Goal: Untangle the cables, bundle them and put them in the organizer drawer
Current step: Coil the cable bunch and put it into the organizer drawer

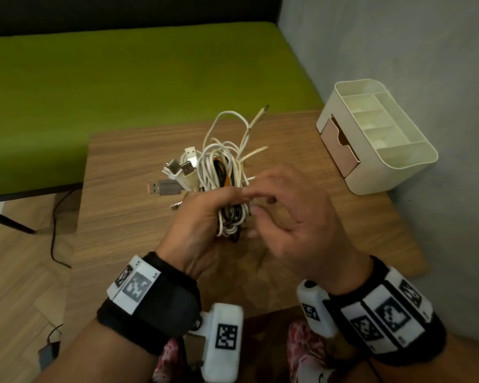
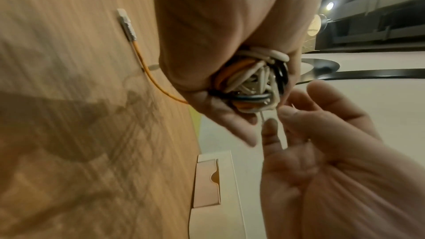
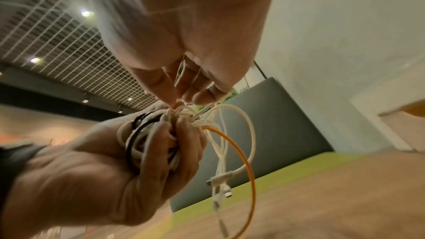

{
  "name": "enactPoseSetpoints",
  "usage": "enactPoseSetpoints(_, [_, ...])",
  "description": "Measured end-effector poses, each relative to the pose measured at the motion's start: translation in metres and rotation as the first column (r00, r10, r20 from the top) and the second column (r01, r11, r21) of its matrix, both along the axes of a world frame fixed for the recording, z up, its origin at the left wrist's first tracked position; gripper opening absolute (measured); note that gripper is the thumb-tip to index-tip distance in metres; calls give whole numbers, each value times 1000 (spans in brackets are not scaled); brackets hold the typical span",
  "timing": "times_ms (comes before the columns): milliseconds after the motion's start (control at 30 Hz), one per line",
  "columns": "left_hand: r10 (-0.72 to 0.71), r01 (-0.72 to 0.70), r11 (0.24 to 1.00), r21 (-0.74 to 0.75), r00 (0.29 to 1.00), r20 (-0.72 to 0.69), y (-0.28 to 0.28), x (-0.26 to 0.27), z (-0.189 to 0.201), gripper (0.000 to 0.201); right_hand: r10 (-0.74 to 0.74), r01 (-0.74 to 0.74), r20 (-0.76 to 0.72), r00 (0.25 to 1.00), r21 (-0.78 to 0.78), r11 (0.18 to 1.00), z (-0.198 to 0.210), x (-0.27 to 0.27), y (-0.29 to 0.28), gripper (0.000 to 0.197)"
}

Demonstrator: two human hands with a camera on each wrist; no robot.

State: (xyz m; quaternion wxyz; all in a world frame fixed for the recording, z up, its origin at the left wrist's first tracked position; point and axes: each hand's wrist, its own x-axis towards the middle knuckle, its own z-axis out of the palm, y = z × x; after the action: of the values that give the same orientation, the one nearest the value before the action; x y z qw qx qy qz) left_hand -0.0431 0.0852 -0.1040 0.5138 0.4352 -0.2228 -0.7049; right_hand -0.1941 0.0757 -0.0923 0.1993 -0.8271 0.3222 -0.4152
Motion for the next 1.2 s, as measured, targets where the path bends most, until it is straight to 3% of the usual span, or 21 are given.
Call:
enactPoseSetpoints(267, [-137,139,989,42,990,-43,4,-3,-1,32,173,-247,219,960,378,892,9,-8,-5,64])
enactPoseSetpoints(400, [-266,268,963,11,960,-93,6,2,0,33,188,-258,207,960,401,879,8,-13,-9,71])
enactPoseSetpoints(533, [-387,389,921,-2,915,-111,10,5,2,28,122,-182,174,977,388,903,-1,-13,-10,95])
enactPoseSetpoints(600, [-407,407,913,-17,907,-108,11,7,3,25,80,-98,63,995,380,920,-3,-15,-9,90])
enactPoseSetpoints(700, [-398,397,917,-32,913,-91,9,11,5,30,-18,92,-182,983,405,910,0,-21,-14,64])
enactPoseSetpoints(800, [-371,368,928,-50,926,-74,7,12,5,34,-109,244,-410,905,293,924,1,-22,-17,22])
enactPoseSetpoints(867, [-363,359,932,-59,929,-72,5,12,5,32,-177,302,-496,850,182,936,-1,-20,-17,11])
enactPoseSetpoints(1033, [-345,340,938,-61,934,-96,4,10,2,35,-159,338,-507,847,283,898,0,-18,-17,8])
enactPoseSetpoints(1133, [-366,362,930,-56,924,-113,4,12,1,44,-109,277,-488,866,287,917,-1,-18,-15,42])
enactPoseSetpoints(1200, [-384,382,923,-40,919,-85,5,12,1,38,-102,245,-505,857,225,943,-1,-19,-16,53])
